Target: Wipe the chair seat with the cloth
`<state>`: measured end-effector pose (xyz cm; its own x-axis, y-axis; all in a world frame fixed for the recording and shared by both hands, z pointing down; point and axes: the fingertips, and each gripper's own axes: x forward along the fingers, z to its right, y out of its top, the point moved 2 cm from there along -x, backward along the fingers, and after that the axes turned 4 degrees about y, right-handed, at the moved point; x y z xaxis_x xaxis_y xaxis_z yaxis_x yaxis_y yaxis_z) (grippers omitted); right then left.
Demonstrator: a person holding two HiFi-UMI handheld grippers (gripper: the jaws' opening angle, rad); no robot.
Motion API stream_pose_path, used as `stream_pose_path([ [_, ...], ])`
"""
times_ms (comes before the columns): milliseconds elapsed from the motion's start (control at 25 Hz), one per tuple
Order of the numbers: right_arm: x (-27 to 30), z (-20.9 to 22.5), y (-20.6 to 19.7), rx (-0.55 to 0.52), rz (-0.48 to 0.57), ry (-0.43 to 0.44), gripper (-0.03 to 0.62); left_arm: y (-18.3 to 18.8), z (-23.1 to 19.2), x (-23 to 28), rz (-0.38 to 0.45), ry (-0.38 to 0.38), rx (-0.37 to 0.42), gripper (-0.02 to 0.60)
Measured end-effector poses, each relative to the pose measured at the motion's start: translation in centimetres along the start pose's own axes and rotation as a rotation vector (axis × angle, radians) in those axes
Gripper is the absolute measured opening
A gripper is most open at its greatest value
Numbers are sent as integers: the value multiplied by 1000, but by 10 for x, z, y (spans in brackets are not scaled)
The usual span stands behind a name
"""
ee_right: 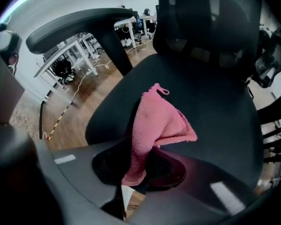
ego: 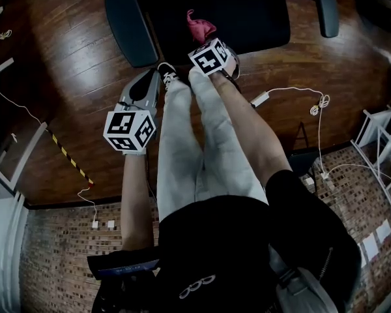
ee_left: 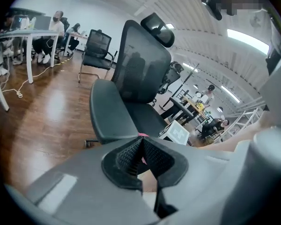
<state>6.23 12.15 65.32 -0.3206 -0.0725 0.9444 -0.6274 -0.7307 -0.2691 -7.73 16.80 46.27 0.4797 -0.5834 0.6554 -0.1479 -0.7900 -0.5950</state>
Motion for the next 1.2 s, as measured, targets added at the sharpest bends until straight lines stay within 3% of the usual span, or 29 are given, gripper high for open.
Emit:
stream_pose_path([
  [240,6,-61,18,4,49,142,63,-14,-9,-23,-25,3,-25,-6],
  [440,9,-114,28,9,86,342,63,-20,-10,-32,-37,7,-38,-6],
  [560,13,-125,22,-35,70,343,63,-26,-4,-36,-55,2,-49,-6],
  [800,10,-75,-2,83,50,358,64,-45,24,-25,-100,-17,-64,-6],
  [1200,-27,74,-103,209,1,188,64,-44,108,29,-119,-82,-40,-6],
])
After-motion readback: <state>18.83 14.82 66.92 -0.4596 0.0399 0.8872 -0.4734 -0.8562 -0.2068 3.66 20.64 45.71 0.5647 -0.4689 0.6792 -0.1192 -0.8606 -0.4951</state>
